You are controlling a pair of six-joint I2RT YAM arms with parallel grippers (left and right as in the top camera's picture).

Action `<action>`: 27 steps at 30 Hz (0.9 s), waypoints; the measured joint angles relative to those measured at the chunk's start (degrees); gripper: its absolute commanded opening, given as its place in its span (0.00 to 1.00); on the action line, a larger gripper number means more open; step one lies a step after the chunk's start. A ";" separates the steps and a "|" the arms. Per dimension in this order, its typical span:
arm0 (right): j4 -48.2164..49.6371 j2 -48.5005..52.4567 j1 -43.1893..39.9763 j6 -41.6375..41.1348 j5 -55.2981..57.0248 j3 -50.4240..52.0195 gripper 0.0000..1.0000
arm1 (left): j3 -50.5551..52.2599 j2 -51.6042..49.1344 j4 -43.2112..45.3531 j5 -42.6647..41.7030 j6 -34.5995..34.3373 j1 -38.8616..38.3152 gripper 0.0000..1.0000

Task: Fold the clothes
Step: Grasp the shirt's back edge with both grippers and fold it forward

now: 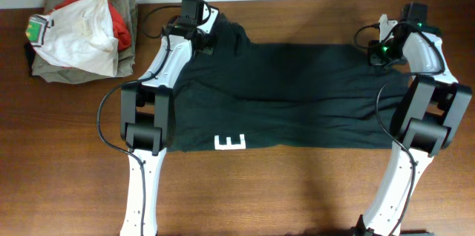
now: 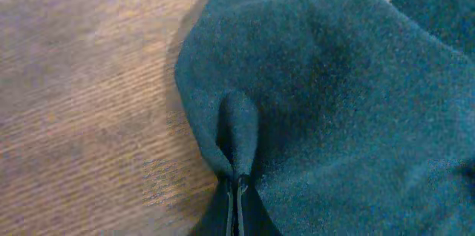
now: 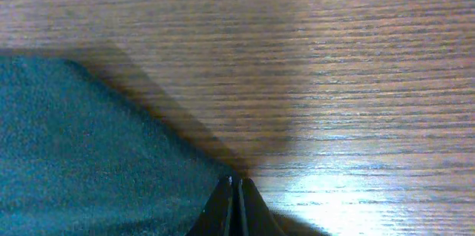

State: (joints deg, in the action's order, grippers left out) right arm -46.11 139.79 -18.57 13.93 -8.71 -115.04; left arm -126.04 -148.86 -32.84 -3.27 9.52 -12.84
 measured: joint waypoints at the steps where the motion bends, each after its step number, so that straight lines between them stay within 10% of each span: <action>1: -0.83 0.39 0.00 -0.37 0.20 -1.01 0.04 | -0.59 0.00 -1.25 0.17 0.00 0.00 0.01; 16: -39.82 2.14 -0.63 -15.52 1.11 -29.27 0.04 | -22.82 2.73 -60.22 -6.54 -0.76 0.48 0.00; 27: -50.95 2.14 -8.24 -15.61 1.07 -29.29 0.03 | -8.26 10.32 -63.69 -14.86 -0.79 0.46 0.00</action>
State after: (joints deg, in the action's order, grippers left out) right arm -97.06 141.93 -26.81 -1.67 -7.64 -144.33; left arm -134.30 -138.54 -96.53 -18.13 8.73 -12.38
